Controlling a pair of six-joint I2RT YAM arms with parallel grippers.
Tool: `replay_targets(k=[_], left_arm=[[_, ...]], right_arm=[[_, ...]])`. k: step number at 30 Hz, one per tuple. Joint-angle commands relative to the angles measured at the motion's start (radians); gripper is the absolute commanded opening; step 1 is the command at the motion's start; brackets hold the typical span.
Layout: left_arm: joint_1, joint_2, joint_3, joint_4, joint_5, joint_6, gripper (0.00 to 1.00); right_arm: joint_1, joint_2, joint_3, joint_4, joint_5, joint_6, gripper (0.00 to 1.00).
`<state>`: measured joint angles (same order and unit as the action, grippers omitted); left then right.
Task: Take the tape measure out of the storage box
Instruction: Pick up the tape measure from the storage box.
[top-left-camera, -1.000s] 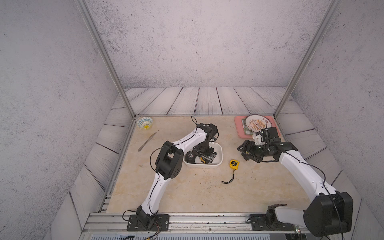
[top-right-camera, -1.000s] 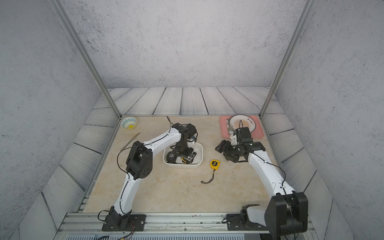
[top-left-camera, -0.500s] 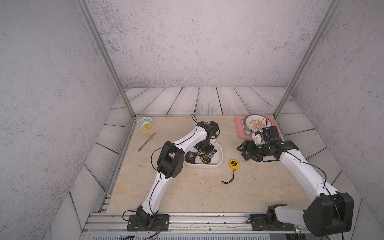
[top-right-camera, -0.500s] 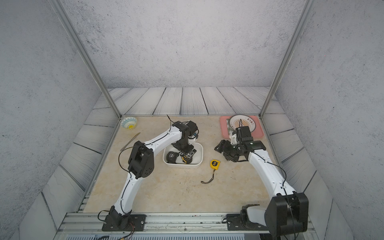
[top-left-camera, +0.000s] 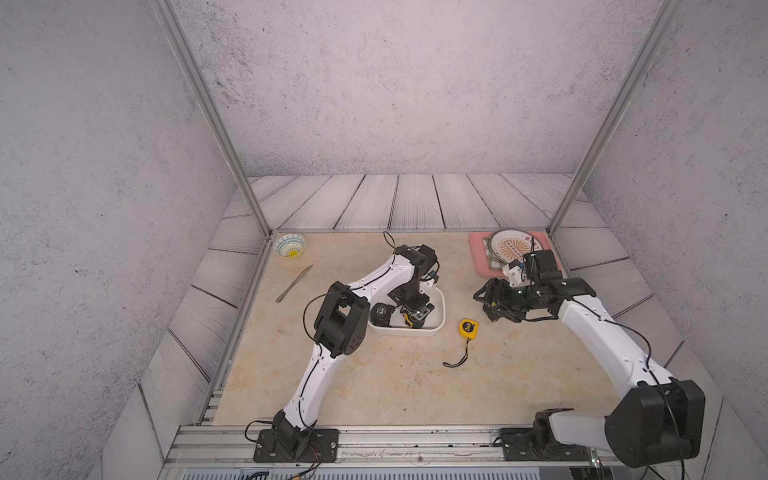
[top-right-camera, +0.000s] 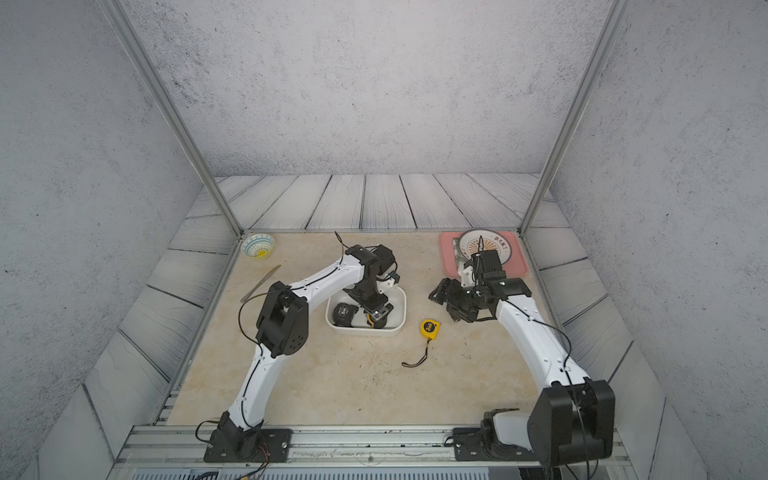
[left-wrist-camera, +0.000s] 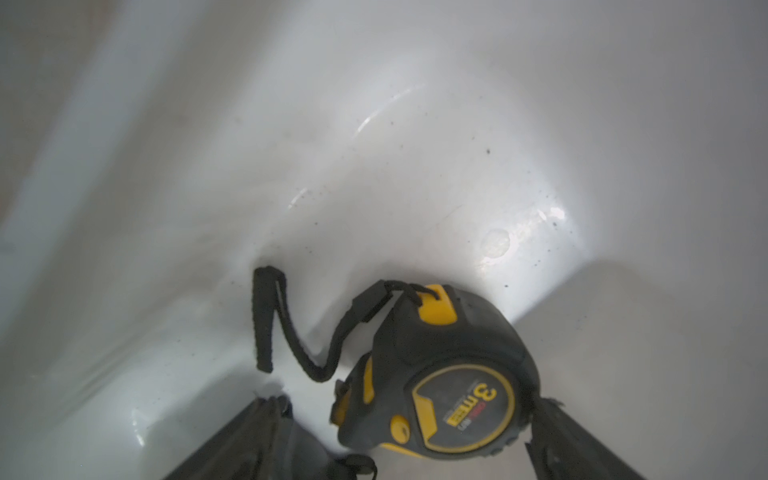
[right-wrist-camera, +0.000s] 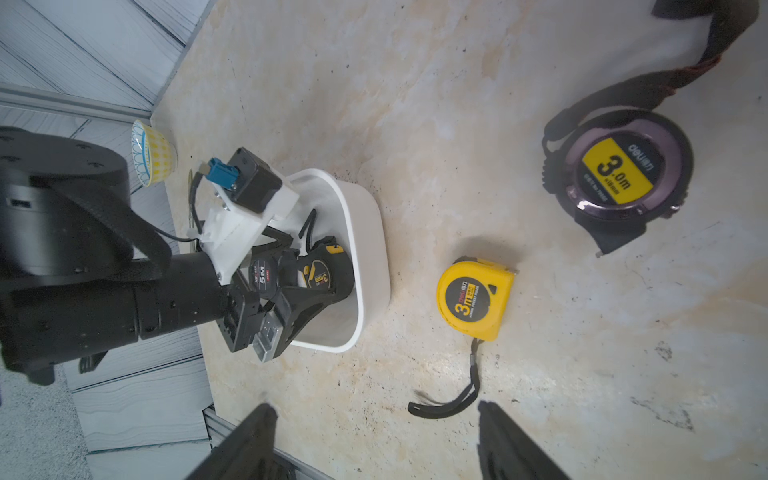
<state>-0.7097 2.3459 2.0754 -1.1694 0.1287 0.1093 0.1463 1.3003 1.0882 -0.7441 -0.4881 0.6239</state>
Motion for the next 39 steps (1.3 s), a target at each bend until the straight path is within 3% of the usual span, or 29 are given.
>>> replay_targets(k=[1, 12, 39], left_arm=[[-0.006, 0.003, -0.014, -0.007, 0.020, 0.022, 0.98], [-0.017, -0.088, -0.043, 0.052, 0.032, 0.051, 0.98], [-0.048, 0.051, -0.040, 0.042, -0.077, 0.047, 1.00]], right_arm=[[-0.004, 0.017, 0.022, 0.003, -0.013, -0.010, 0.79], [-0.006, 0.045, 0.023, 0.020, -0.021, -0.001, 0.78], [-0.014, 0.025, 0.044, 0.015, -0.016, 0.007, 0.78]])
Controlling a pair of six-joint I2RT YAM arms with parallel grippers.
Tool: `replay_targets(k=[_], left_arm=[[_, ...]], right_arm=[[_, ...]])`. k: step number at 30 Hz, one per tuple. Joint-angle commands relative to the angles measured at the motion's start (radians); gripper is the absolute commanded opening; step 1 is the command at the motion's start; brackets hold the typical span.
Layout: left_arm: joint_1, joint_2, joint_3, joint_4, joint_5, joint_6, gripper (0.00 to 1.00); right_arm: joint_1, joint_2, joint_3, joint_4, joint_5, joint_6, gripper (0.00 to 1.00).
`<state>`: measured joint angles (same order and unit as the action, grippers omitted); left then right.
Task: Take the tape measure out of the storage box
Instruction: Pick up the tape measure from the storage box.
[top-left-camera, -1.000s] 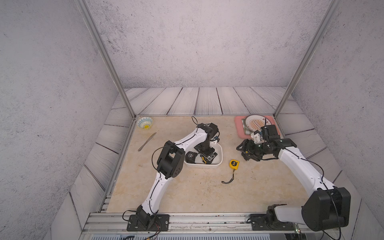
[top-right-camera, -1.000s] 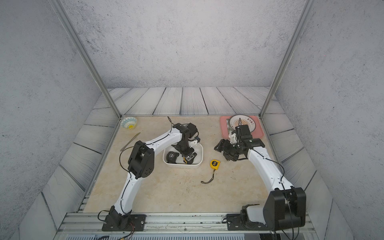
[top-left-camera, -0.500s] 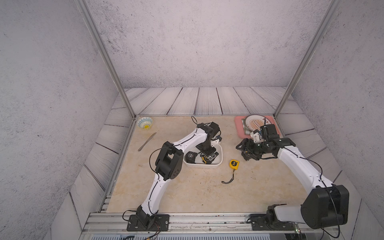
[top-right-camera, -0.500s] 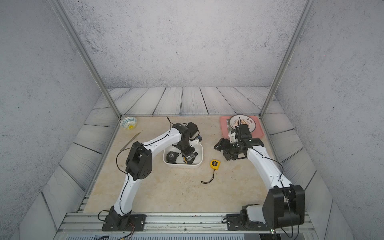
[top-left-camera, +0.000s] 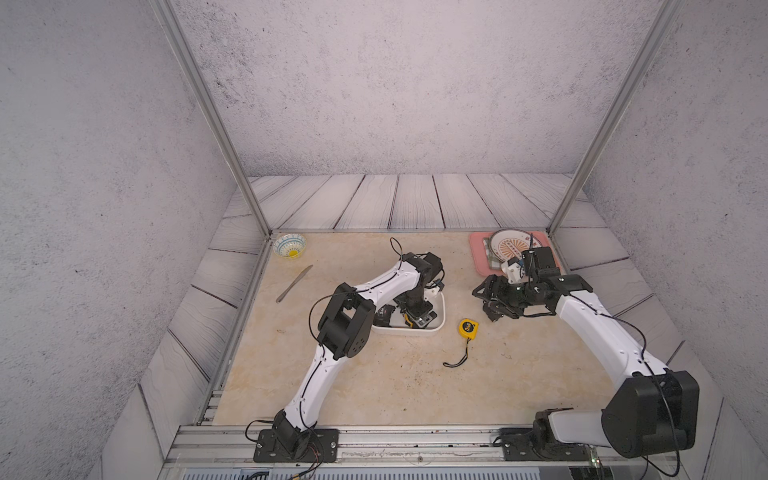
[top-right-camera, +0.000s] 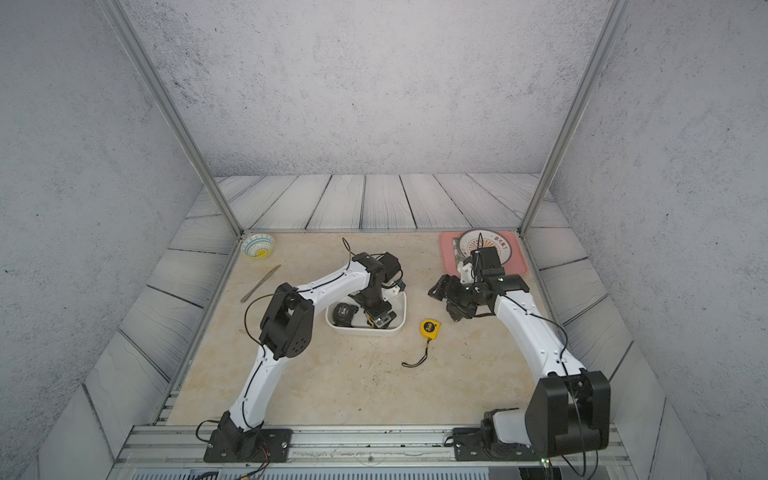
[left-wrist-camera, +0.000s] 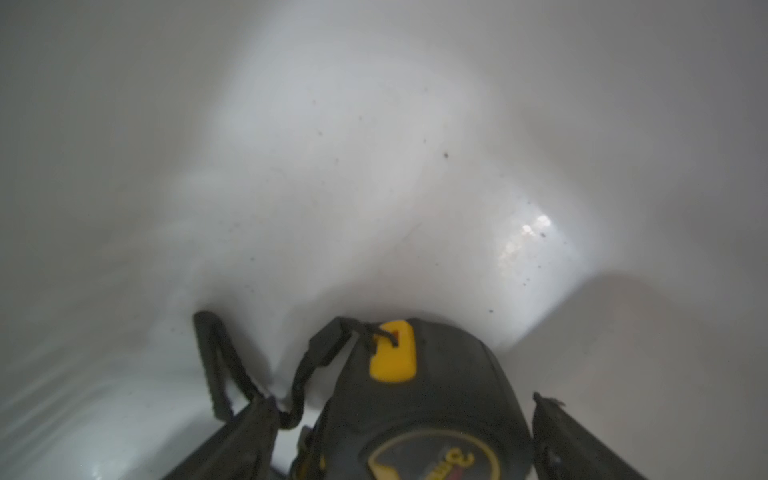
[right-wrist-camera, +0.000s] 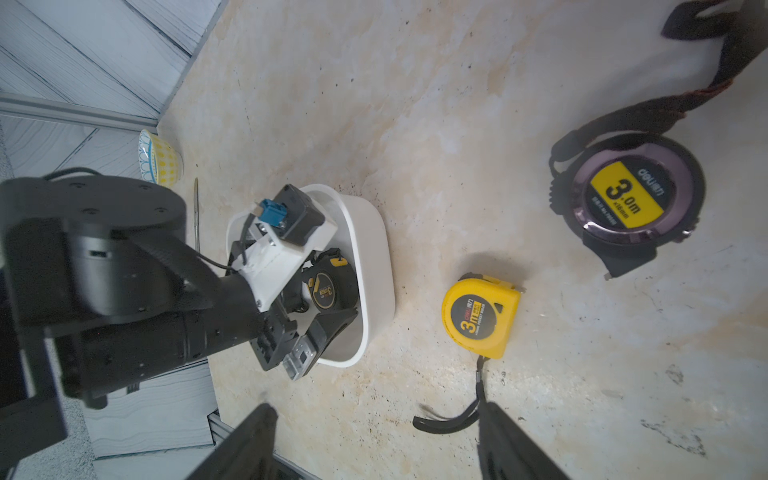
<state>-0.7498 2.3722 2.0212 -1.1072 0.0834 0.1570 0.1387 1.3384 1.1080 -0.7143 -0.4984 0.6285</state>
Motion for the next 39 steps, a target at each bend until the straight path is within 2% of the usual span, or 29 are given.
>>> replay_targets(k=[1, 4, 8, 10, 14, 16, 18, 21, 30, 36, 39], left_arm=[[-0.008, 0.030, 0.014, -0.022, -0.040, -0.004, 0.99], [-0.009, 0.033, 0.013, -0.022, -0.053, -0.010, 0.95], [-0.008, 0.030, 0.014, -0.021, -0.068, -0.019, 0.83], [-0.008, 0.022, 0.014, -0.015, -0.074, -0.026, 0.67], [-0.005, -0.004, 0.014, 0.006, -0.103, -0.050, 0.25], [-0.005, -0.023, 0.018, 0.015, -0.140, -0.056, 0.10], [-0.002, -0.040, 0.034, 0.014, -0.165, -0.062, 0.02], [0.008, -0.056, 0.079, -0.009, -0.198, -0.077, 0.00], [0.023, -0.036, 0.378, -0.151, -0.235, -0.195, 0.00], [0.076, -0.039, 0.485, -0.211, -0.086, -0.467, 0.00], [0.104, -0.044, 0.493, -0.232, 0.031, -0.609, 0.00]], right_arm=[[-0.008, -0.013, 0.024, -0.017, -0.006, 0.000, 0.78], [-0.013, -0.011, 0.026, -0.022, -0.010, -0.004, 0.78], [-0.018, -0.007, 0.021, -0.018, -0.018, -0.008, 0.78], [-0.020, -0.003, 0.018, -0.014, -0.021, -0.007, 0.78], [-0.019, 0.004, 0.011, -0.003, -0.029, -0.002, 0.77], [-0.019, 0.007, 0.007, 0.007, -0.038, -0.001, 0.77], [-0.020, 0.011, 0.008, 0.010, -0.043, -0.001, 0.77], [-0.019, 0.022, 0.010, 0.021, -0.057, -0.004, 0.77], [-0.016, 0.035, 0.019, 0.019, -0.080, -0.077, 0.75], [0.001, 0.003, -0.041, 0.079, -0.065, -0.132, 0.73], [0.019, -0.012, -0.057, 0.125, -0.060, -0.144, 0.73]])
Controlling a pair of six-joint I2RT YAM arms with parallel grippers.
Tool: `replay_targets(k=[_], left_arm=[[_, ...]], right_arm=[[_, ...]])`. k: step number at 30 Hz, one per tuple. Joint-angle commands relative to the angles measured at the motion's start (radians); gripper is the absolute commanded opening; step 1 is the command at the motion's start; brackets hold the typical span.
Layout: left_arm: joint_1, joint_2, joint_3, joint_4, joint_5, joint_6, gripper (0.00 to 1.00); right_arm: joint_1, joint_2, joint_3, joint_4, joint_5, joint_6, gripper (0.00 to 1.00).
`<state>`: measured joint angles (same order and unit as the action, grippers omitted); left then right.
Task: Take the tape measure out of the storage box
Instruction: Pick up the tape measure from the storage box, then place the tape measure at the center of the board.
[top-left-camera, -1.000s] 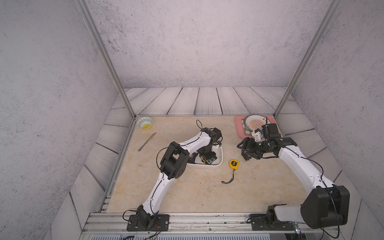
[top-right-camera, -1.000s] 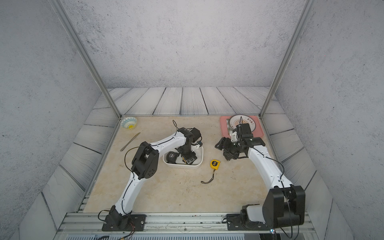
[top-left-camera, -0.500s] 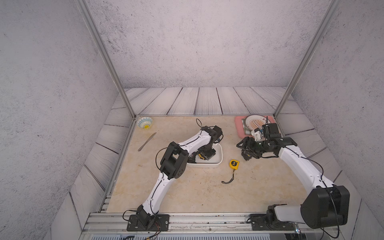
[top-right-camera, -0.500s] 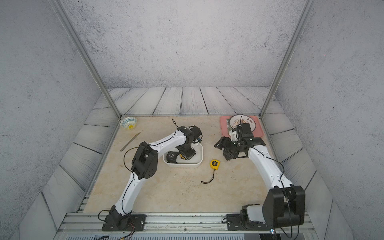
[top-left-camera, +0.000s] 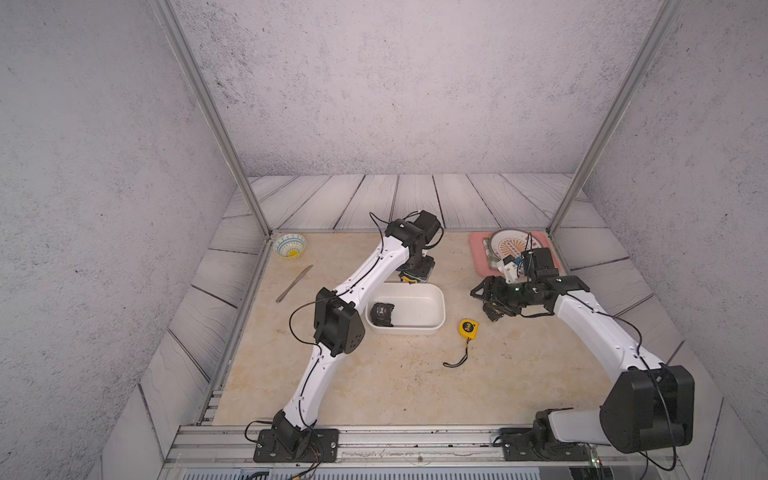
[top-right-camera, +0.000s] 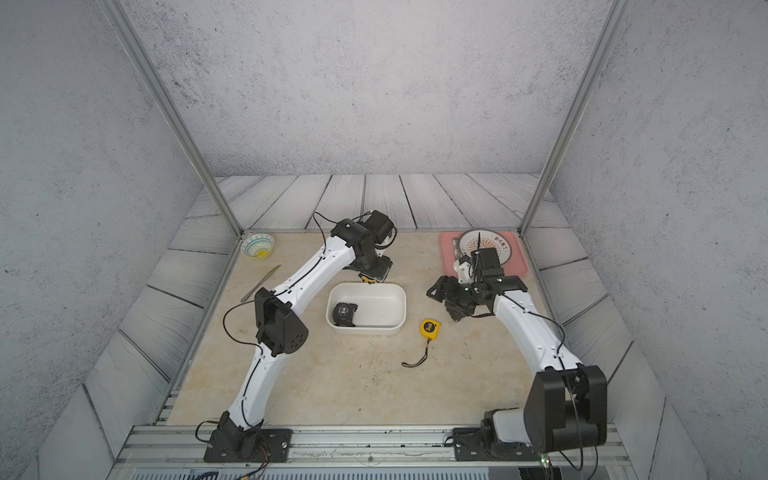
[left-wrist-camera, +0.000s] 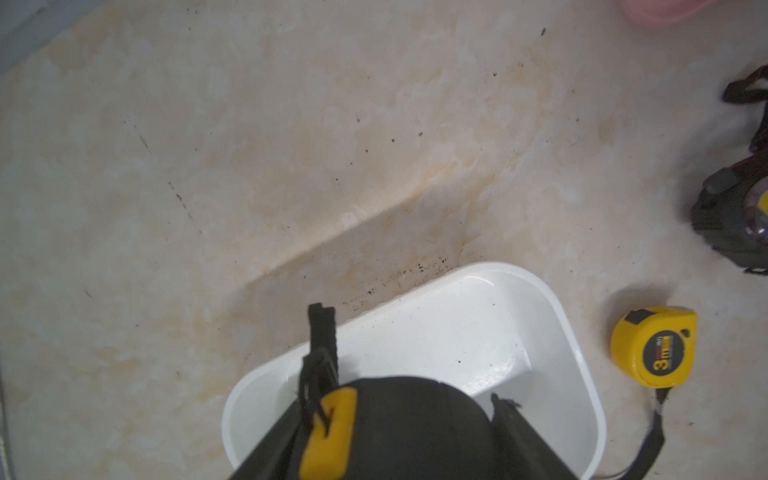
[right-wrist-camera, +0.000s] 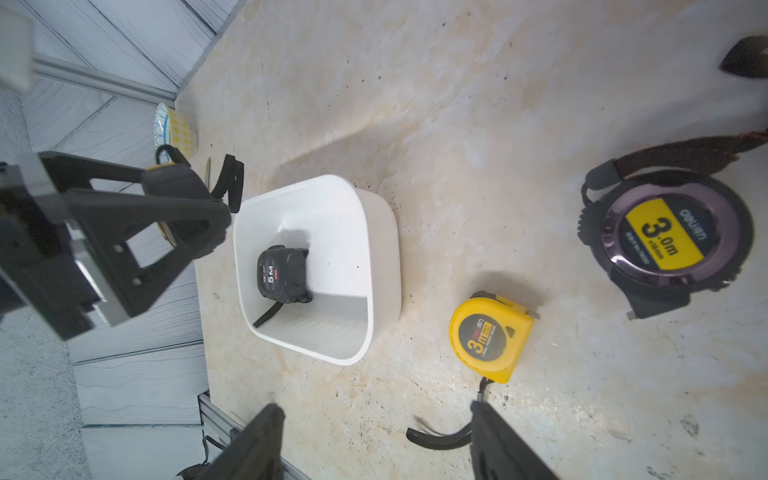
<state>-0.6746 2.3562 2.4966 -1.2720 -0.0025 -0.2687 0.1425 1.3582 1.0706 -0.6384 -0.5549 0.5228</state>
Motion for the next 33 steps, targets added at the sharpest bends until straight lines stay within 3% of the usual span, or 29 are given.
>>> replay_targets(k=[1, 6, 10, 12, 13, 17, 27, 33], left_arm=[[0.033, -0.036, 0.016, -0.069, 0.157, -0.237, 0.00], [0.057, -0.091, -0.056, 0.017, 0.360, -0.543, 0.00], [0.087, -0.243, -0.448, 0.431, 0.577, -0.958, 0.00], [0.087, -0.311, -0.618, 0.635, 0.618, -1.147, 0.00], [0.088, -0.324, -0.644, 0.655, 0.625, -1.195, 0.00], [0.095, -0.378, -0.687, 0.704, 0.608, -1.303, 0.00], [0.091, -0.402, -0.713, 0.779, 0.576, -1.418, 0.00], [0.086, -0.436, -0.825, 0.910, 0.586, -1.499, 0.00]], right_arm=[[0.026, -0.037, -0.020, 0.066, -0.001, -0.042, 0.72], [0.078, -0.055, -0.010, 0.141, 0.015, -0.064, 0.72], [0.103, -0.059, -0.012, 0.220, -0.003, -0.060, 0.71], [0.111, -0.056, -0.015, 0.256, -0.015, -0.048, 0.72], [0.117, -0.053, -0.017, 0.272, -0.018, -0.041, 0.72], [0.142, -0.041, -0.009, 0.313, -0.025, -0.024, 0.72], [0.216, 0.034, 0.022, 0.385, -0.033, 0.010, 0.72], [0.225, 0.103, 0.070, 0.440, -0.046, 0.039, 0.72]])
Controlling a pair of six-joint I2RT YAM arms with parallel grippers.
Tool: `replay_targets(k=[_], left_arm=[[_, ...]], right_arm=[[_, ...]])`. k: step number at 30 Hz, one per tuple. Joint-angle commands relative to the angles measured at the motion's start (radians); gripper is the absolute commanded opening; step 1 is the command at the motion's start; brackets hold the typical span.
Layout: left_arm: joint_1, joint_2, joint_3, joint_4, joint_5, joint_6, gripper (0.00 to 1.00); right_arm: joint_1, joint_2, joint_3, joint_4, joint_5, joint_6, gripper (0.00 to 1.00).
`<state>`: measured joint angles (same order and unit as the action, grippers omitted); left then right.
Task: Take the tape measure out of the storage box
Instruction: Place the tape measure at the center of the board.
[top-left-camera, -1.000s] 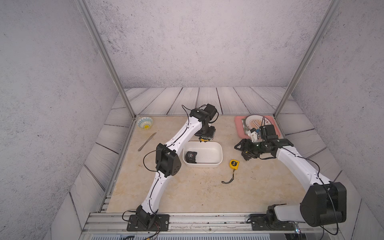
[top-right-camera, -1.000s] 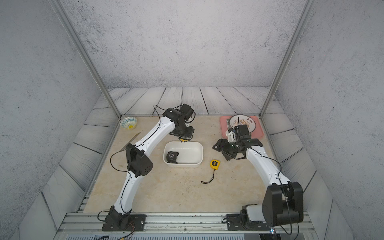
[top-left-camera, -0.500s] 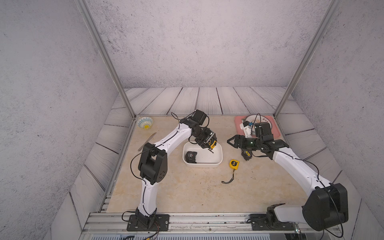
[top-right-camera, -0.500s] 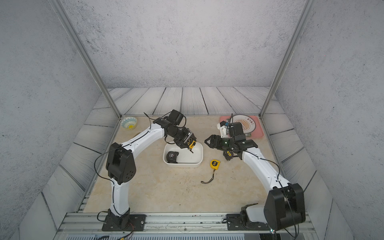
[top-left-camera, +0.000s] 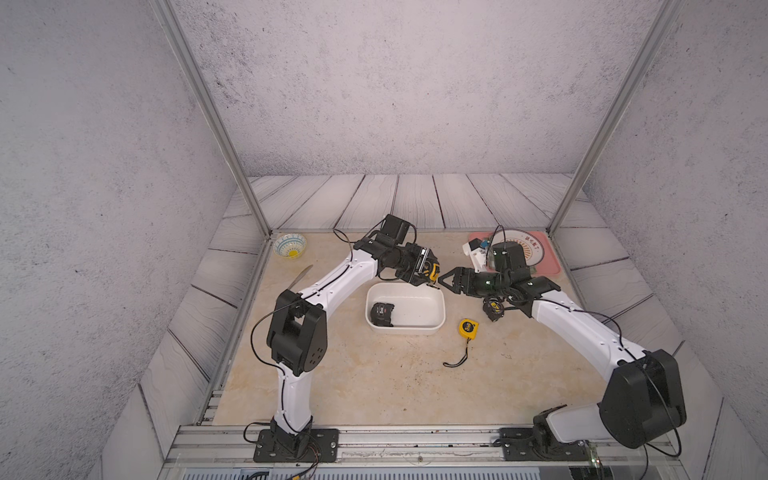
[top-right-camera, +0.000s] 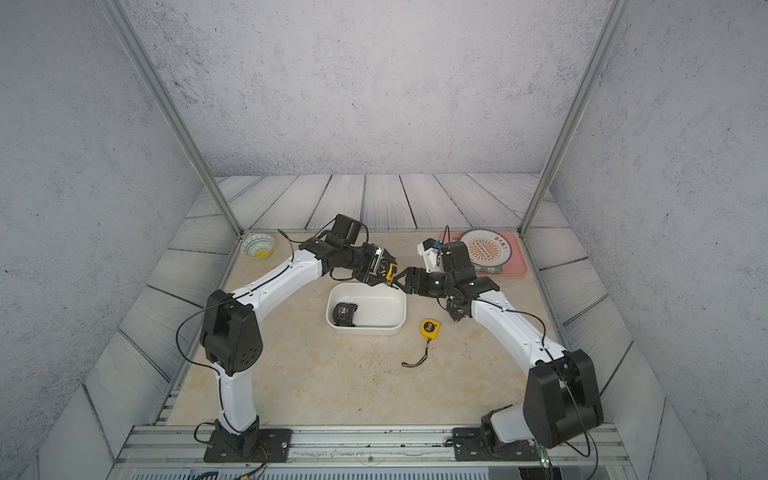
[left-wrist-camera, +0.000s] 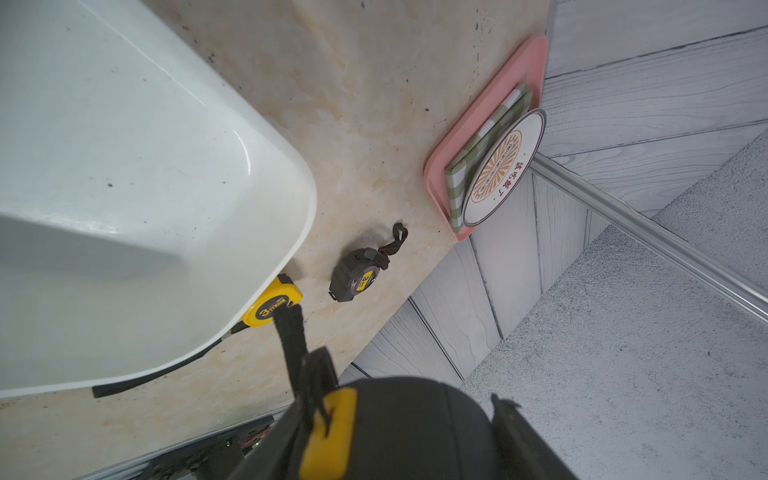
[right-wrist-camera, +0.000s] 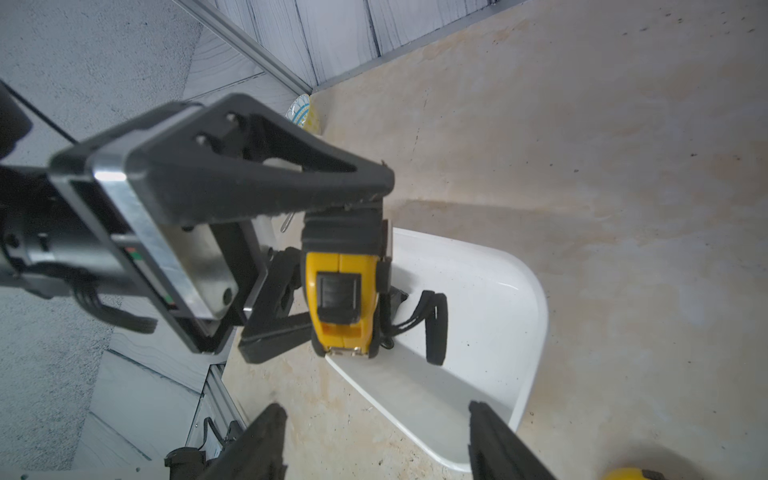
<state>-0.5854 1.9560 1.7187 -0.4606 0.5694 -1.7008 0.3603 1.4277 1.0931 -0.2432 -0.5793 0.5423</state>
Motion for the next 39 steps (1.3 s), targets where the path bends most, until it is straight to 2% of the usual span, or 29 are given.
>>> replay_targets(k=[1, 14, 18, 21, 24, 26, 29, 30, 35, 39], left_arm=[[-0.004, -0.040, -0.059, 0.109, 0.014, -0.073, 0.00], [-0.016, -0.035, -0.077, 0.196, 0.044, -0.115, 0.00], [-0.019, -0.034, -0.090, 0.236, 0.045, -0.129, 0.00], [-0.025, -0.032, -0.090, 0.243, 0.050, -0.134, 0.00], [-0.027, -0.034, -0.087, 0.250, 0.050, -0.135, 0.00], [-0.027, -0.034, -0.084, 0.262, 0.051, -0.135, 0.00], [-0.030, -0.032, -0.076, 0.271, 0.063, -0.131, 0.00], [-0.030, -0.031, -0.076, 0.274, 0.068, -0.129, 0.02], [-0.031, -0.029, -0.084, 0.325, 0.100, -0.110, 0.42], [-0.030, -0.023, -0.084, 0.337, 0.117, -0.087, 0.62]], right_arm=[[0.010, 0.045, 0.057, 0.049, -0.022, 0.022, 0.72], [0.040, 0.149, 0.119, 0.084, -0.024, 0.041, 0.71], [0.044, 0.161, 0.125, 0.082, -0.025, 0.043, 0.65], [0.045, 0.163, 0.123, 0.084, -0.022, 0.043, 0.51], [0.046, 0.165, 0.129, 0.072, -0.015, 0.039, 0.33], [0.046, 0.167, 0.136, 0.061, -0.009, 0.037, 0.16], [0.044, 0.175, 0.144, 0.041, -0.008, 0.034, 0.00], [0.046, 0.175, 0.145, 0.038, -0.008, 0.033, 0.00], [0.046, 0.156, 0.140, 0.027, 0.025, 0.021, 0.00], [0.043, 0.139, 0.154, -0.004, 0.044, 0.007, 0.00]])
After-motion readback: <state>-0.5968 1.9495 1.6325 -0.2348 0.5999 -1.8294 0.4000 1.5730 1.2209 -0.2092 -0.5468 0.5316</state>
